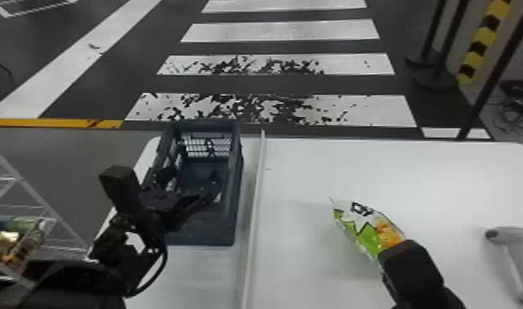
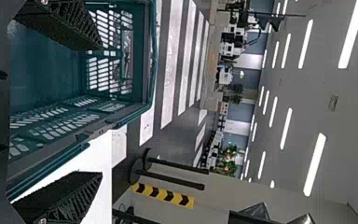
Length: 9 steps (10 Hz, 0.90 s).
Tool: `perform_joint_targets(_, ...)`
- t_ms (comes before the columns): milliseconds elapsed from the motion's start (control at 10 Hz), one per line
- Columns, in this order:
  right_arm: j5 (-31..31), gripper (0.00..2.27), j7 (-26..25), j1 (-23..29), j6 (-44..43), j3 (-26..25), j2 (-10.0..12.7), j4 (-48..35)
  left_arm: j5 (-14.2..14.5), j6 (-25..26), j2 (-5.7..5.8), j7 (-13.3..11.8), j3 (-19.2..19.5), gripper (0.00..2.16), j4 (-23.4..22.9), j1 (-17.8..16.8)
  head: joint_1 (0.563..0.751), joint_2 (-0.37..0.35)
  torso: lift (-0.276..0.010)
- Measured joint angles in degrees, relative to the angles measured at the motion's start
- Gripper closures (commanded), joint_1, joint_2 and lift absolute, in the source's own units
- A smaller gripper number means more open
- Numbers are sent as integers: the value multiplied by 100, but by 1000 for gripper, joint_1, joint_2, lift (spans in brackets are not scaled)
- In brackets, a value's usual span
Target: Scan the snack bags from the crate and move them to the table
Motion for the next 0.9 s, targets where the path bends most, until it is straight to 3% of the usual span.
perform_joint_targets(300,-685,2246,-158,-140,117,-237,372,-332,-43,-27,-1,9,-169,33,193,-160,695,150,-95)
perform_joint_targets(400,-1128,2246,-193,-210,-24,-595,481,-333,-53,-29,2,9,-189,33,220,-172,695,147,-95)
perform_joint_targets(700,-3624,2246,-569,-456,-557,-2678,899,183,-88,-12,95,9,-187,33,249,-168,695,93,-95)
perform_joint_targets(900,-4669,2246,-1050,-726,-608,-3550,1064,899,-101,-11,109,10,-182,33,255,-192,695,35,-95)
